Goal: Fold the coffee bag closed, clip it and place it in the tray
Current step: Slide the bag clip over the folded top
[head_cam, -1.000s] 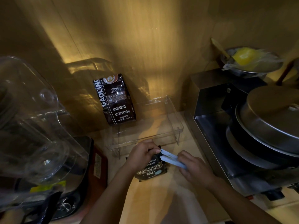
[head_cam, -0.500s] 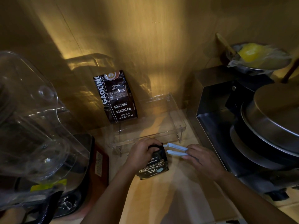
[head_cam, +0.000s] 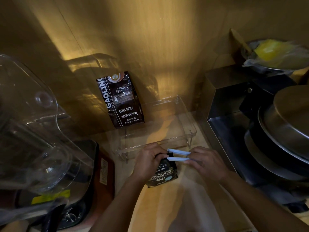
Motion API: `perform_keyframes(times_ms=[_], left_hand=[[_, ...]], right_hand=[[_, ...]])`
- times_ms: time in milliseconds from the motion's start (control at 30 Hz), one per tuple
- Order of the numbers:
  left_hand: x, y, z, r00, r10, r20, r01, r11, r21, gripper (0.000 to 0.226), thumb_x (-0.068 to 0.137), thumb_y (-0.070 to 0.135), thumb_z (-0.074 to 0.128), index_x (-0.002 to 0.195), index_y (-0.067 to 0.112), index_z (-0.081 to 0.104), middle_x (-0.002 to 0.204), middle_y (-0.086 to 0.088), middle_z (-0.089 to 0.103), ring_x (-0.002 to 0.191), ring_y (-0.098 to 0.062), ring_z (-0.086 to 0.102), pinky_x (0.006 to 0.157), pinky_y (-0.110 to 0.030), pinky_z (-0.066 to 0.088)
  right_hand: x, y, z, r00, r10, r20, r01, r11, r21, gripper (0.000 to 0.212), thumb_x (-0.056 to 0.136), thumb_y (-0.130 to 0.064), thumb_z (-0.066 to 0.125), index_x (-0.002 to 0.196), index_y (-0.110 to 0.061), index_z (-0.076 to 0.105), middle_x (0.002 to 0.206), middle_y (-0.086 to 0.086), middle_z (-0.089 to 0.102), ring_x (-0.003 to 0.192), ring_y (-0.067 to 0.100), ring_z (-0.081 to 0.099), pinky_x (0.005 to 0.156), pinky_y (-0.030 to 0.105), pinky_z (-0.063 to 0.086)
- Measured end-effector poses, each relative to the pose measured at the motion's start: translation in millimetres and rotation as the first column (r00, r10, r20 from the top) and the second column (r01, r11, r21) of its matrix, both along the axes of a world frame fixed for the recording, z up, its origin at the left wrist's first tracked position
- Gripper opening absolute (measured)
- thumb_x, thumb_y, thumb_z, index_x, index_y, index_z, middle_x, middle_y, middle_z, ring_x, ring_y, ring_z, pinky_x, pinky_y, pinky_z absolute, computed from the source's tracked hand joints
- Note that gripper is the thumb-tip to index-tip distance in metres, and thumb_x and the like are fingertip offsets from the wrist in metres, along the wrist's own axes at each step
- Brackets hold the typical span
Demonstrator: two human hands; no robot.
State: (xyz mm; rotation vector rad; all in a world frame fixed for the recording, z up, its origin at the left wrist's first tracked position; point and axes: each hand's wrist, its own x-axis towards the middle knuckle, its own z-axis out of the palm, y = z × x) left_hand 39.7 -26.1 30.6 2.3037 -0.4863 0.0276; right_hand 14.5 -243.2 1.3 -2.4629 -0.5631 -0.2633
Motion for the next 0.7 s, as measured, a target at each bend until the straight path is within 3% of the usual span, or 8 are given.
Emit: perform_keyframes(times_ms=[100, 200, 300, 367, 467, 567, 700], left_hand=[[1.4, -0.3, -1.5, 0.999, 0.003, 0.037, -0.005, 0.999, 0.036, 0.007, 0.076, 0.014, 0.068, 0.082, 0.016, 0.072, 0.083, 0.000, 0.062, 0.082, -0.015, 0.056, 0.071, -0.031, 0.044], [4.6, 2.0, -3.1, 0.999, -0.021, 0.024, 0.020, 0.999, 0.043, 0.007, 0.076, 0.014, 0.068, 0.081, 0.018, 0.071, 0.094, 0.001, 0.062, 0.093, -0.015, 0.055, 0.079, -0.033, 0.044], [8.3, 4.5, -4.0, 0.999, -0.034, -0.031, 0.036, 0.998, 0.050, 0.007, 0.078, 0.016, 0.067, 0.083, 0.020, 0.070, 0.109, 0.003, 0.063, 0.104, -0.012, 0.052, 0.087, -0.029, 0.035], [8.5, 3.5, -3.5, 0.997, -0.062, -0.053, 0.067, 0.994, 0.088, 0.006, 0.081, 0.018, 0.064, 0.084, 0.021, 0.067, 0.104, 0.004, 0.067, 0.099, -0.012, 0.054, 0.086, -0.030, 0.034], [6.3, 0.8, 0.0, 0.992, -0.107, -0.065, 0.116, 0.981, 0.153, 0.004, 0.085, 0.023, 0.058, 0.088, 0.020, 0.061, 0.092, 0.001, 0.070, 0.084, -0.018, 0.059, 0.075, -0.031, 0.038], [4.6, 1.5, 2.0, 0.989, -0.146, -0.039, 0.151, 0.960, 0.235, 0.013, 0.083, 0.029, 0.060, 0.092, 0.020, 0.058, 0.093, 0.000, 0.068, 0.083, -0.019, 0.057, 0.069, -0.027, 0.031], [5.4, 2.1, 2.7, 0.988, -0.134, -0.077, 0.147, 0.969, 0.199, 0.011, 0.083, 0.022, 0.061, 0.093, 0.017, 0.059, 0.094, -0.005, 0.070, 0.085, -0.024, 0.059, 0.074, -0.037, 0.047]], right_hand=[[4.9, 7.2, 3.1, 0.999, 0.050, -0.019, -0.049, 0.999, 0.020, 0.031, 0.082, -0.042, 0.052, 0.095, -0.019, 0.066, 0.075, 0.002, 0.069, 0.066, 0.019, 0.064, 0.055, 0.024, 0.049], [12.7, 10.1, 2.8, 0.990, -0.018, -0.140, 0.028, 0.997, 0.074, 0.044, 0.081, -0.042, 0.061, 0.117, -0.020, 0.050, 0.080, 0.002, 0.067, 0.067, 0.018, 0.062, 0.059, 0.024, 0.044], [18.6, 12.8, 2.3, 0.995, 0.055, -0.089, -0.053, 0.998, 0.023, 0.030, 0.080, -0.034, 0.066, 0.100, -0.013, 0.062, 0.081, 0.006, 0.067, 0.071, 0.022, 0.062, 0.062, 0.030, 0.048], [20.4, 16.1, 5.0, 0.993, 0.086, -0.078, -0.085, 0.996, 0.011, 0.026, 0.079, -0.030, 0.068, 0.097, -0.011, 0.065, 0.083, 0.007, 0.066, 0.071, 0.022, 0.061, 0.063, 0.030, 0.048], [22.6, 22.7, 7.5, 0.991, 0.113, -0.075, -0.112, 0.994, 0.019, 0.026, 0.079, -0.029, 0.068, 0.095, -0.008, 0.065, 0.081, 0.010, 0.062, 0.068, 0.022, 0.058, 0.060, 0.029, 0.044], [22.8, 28.9, 8.8, 0.988, 0.134, -0.074, -0.131, 0.991, 0.040, 0.024, 0.079, -0.027, 0.068, 0.090, -0.005, 0.064, 0.079, 0.011, 0.060, 0.065, 0.023, 0.056, 0.057, 0.032, 0.044], [23.0, 30.7, 9.8, 0.986, 0.112, -0.122, -0.104, 0.992, 0.076, 0.025, 0.078, -0.029, 0.069, 0.088, -0.008, 0.064, 0.079, 0.006, 0.060, 0.066, 0.017, 0.055, 0.057, 0.032, 0.044]])
